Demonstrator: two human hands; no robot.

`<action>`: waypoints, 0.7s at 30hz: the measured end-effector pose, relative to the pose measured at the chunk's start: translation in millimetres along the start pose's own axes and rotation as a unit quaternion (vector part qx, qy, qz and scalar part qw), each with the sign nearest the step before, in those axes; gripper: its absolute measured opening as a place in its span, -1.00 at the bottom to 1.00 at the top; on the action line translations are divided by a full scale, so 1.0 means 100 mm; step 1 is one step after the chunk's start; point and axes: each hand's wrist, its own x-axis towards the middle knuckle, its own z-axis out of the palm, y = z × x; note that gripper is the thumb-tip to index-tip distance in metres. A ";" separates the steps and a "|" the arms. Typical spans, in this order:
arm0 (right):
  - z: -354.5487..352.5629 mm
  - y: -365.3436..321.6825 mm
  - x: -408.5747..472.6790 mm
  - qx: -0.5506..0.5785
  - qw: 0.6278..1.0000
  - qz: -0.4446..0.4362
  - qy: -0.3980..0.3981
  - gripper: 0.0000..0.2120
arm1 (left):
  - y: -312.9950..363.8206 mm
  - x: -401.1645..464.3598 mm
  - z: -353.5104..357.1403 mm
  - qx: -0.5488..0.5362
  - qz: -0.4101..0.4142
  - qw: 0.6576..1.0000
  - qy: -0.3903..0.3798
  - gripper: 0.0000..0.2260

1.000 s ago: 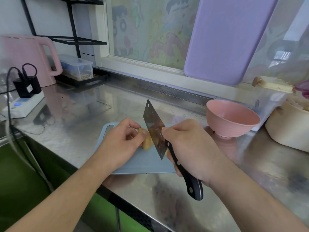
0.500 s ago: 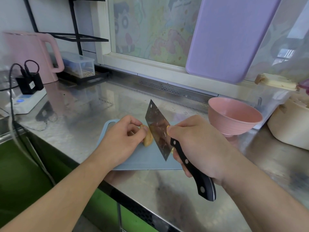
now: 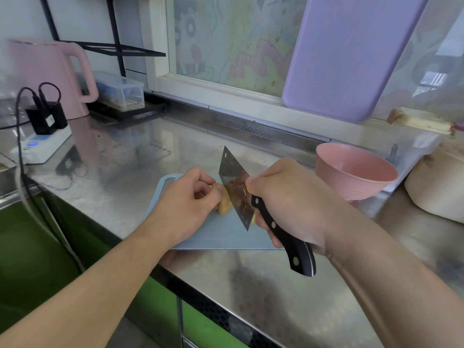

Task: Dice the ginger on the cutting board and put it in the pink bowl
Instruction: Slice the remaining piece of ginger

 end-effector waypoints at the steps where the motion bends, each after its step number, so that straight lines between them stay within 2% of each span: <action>1: 0.01 0.01 0.02 0.003 1.000 0.004 0.001 -0.70 | 0.00 0.00 0.00 -0.004 0.000 1.000 -0.001 -0.86; 11: 0.09 0.04 0.23 -0.024 1.000 0.008 0.007 -0.72 | 0.03 -0.02 0.00 0.013 0.008 1.000 -0.005 -0.89; 16: 0.29 0.17 0.35 -0.133 0.990 -0.021 0.032 -0.71 | 0.01 -0.01 0.00 0.022 0.016 1.000 -0.001 -0.89; 21: 0.37 0.23 0.30 -0.159 0.985 -0.050 0.047 -0.73 | 0.03 -0.04 -0.01 0.013 0.010 1.000 -0.002 -0.88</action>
